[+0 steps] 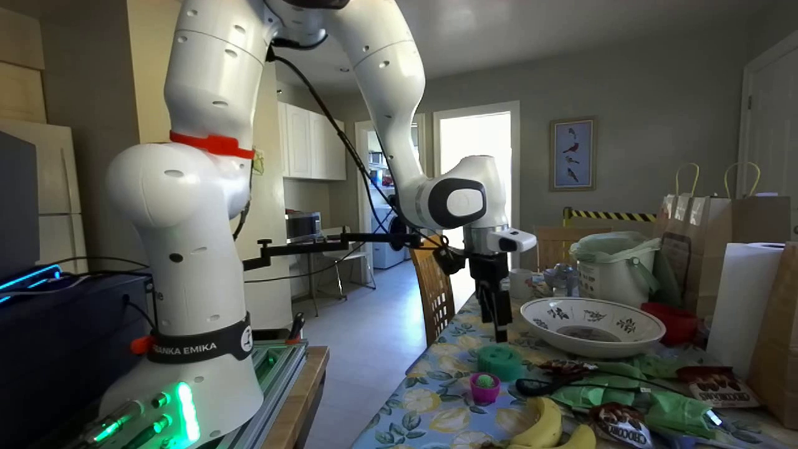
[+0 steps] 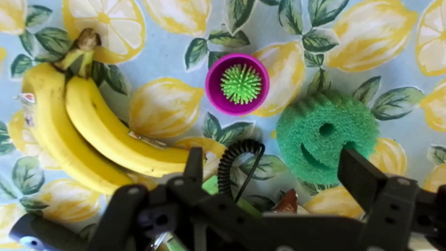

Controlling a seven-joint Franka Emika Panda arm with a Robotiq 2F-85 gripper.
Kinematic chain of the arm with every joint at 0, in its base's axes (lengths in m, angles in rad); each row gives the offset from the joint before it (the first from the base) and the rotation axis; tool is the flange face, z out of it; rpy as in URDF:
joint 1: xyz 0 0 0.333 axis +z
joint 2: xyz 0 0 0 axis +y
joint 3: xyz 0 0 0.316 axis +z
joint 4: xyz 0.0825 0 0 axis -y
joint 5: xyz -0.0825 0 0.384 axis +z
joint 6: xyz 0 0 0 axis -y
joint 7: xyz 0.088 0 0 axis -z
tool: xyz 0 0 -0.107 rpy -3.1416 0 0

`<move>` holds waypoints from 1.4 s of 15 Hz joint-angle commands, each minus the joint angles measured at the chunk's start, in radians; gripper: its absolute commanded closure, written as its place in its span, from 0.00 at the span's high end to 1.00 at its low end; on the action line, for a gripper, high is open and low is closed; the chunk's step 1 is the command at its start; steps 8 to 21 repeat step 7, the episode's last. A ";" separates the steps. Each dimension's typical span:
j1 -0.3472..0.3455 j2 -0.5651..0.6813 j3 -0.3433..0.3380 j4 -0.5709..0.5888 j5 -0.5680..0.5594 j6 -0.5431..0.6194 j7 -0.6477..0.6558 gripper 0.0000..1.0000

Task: Put the small green bowl into the purple cup

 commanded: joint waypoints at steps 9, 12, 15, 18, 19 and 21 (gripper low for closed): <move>-0.006 -0.070 -0.002 -0.001 0.075 -0.067 -0.060 1.00; -0.006 -0.070 -0.002 -0.001 0.075 -0.067 -0.060 1.00; -0.006 -0.070 -0.002 -0.001 0.075 -0.067 -0.060 1.00; -0.006 -0.070 -0.002 -0.001 0.075 -0.067 -0.060 1.00; -0.006 -0.070 -0.002 -0.001 0.075 -0.067 -0.060 1.00; -0.006 -0.070 -0.002 -0.001 0.075 -0.067 -0.060 1.00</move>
